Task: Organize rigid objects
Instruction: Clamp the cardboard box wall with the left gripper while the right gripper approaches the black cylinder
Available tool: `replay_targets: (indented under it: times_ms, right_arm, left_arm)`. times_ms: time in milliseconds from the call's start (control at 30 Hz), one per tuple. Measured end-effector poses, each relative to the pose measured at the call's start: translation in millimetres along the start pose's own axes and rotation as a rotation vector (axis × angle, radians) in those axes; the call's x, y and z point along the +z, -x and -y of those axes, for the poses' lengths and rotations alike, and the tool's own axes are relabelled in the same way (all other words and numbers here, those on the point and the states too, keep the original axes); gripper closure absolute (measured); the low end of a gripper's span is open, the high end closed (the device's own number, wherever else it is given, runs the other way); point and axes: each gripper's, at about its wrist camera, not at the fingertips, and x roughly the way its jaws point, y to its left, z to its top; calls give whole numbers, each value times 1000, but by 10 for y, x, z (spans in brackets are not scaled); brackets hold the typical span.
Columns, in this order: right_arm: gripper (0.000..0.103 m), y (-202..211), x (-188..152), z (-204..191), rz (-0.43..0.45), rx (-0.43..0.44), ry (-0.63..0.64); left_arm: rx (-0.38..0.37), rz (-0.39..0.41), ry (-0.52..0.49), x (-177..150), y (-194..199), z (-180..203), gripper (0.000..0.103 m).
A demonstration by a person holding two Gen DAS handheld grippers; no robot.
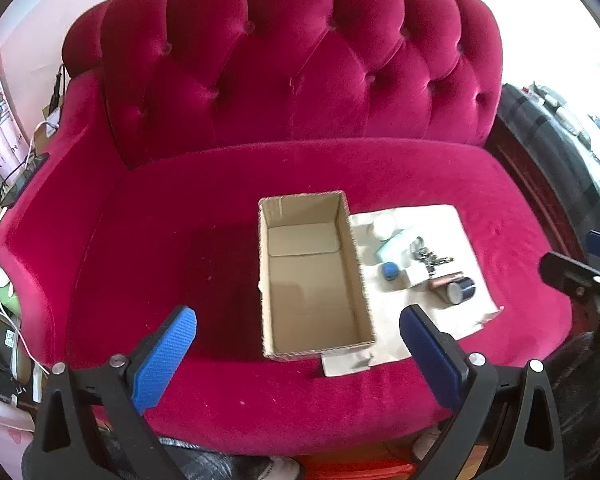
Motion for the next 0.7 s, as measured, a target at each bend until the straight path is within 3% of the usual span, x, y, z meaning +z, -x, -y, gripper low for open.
replay_targets:
  times_ms: [700]
  right_arm:
    - [0, -1283, -49, 157, -145, 38, 12]
  left_arm:
    - [7, -157, 67, -132, -1104, -511, 0]
